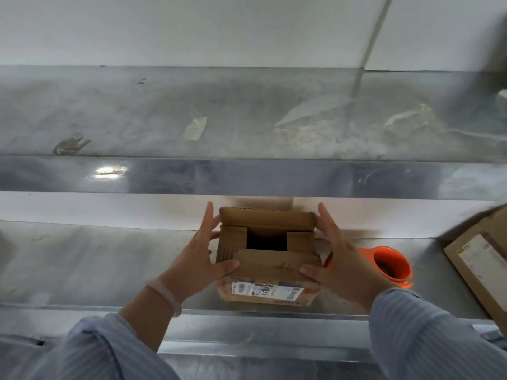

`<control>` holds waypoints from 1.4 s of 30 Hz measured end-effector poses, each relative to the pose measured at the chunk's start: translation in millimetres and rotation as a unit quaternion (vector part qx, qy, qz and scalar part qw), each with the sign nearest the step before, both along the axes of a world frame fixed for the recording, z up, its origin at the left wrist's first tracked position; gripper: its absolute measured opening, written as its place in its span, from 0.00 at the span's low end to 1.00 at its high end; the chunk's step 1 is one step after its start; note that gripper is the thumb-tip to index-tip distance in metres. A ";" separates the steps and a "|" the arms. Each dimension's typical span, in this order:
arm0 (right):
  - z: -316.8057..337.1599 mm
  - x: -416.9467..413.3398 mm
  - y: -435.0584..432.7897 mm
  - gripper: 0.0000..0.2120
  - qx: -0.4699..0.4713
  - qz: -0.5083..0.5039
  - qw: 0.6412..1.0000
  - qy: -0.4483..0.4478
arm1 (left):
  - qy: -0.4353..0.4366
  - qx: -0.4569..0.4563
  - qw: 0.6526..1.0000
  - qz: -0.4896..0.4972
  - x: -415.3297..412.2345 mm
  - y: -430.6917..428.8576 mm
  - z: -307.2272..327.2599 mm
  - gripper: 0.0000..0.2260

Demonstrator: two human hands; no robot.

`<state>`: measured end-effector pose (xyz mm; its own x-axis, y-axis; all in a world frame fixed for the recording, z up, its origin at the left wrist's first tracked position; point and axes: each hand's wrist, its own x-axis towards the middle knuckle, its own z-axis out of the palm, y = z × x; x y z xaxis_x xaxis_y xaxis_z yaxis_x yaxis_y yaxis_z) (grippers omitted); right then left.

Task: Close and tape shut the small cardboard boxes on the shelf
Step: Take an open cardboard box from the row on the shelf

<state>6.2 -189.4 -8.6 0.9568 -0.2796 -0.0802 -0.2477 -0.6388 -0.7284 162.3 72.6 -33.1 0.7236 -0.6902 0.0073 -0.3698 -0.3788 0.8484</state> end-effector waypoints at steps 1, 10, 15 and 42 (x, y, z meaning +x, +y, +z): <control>3.7 0.8 -0.7 0.54 -0.027 0.007 1.000 -0.002 | -0.013 0.010 1.000 -0.006 3.9 -0.8 0.9 0.53; -10.4 -7.0 -7.5 0.31 -0.165 0.110 0.980 0.014 | -0.128 0.099 0.986 -0.040 -2.8 6.0 -13.1 0.30; -6.9 -9.6 -4.4 0.33 -0.201 0.093 0.975 0.021 | -0.119 0.096 0.988 -0.012 -12.2 3.0 -14.2 0.29; -9.7 -28.2 -5.4 0.22 -0.121 0.048 0.991 -0.007 | -0.266 0.206 0.940 -0.055 -32.9 -45.0 -1.6 0.35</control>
